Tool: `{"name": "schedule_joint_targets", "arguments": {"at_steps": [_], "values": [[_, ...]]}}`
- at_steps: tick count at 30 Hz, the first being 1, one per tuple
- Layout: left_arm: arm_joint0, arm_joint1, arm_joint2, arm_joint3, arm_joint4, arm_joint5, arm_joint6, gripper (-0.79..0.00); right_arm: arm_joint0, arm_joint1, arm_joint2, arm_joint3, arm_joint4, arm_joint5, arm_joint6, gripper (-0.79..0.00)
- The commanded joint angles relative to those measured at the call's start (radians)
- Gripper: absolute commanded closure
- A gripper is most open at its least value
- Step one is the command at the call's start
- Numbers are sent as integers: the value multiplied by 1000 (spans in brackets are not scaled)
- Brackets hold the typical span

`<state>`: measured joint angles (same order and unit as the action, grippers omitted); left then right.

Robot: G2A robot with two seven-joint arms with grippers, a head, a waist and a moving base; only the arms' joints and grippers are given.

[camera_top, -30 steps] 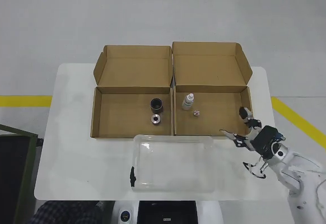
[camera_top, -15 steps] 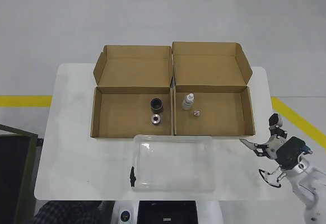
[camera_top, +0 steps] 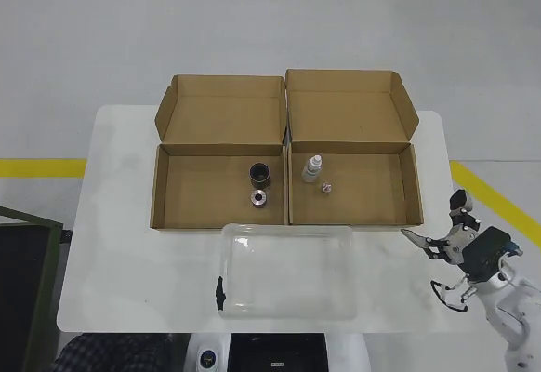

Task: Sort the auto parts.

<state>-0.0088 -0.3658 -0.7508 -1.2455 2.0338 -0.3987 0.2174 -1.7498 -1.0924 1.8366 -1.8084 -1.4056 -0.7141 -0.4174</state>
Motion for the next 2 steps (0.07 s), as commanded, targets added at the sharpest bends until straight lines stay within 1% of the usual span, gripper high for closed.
{"name": "schedule_joint_targets", "arguments": {"at_steps": [1, 2], "values": [[0, 0, 0, 0, 0, 0, 0, -785, 0, 0, 0, 0, 0, 0, 0, -785], [0, 0, 0, 0, 0, 0, 0, -784, 0, 0, 0, 0, 0, 0, 0, -785]]}}
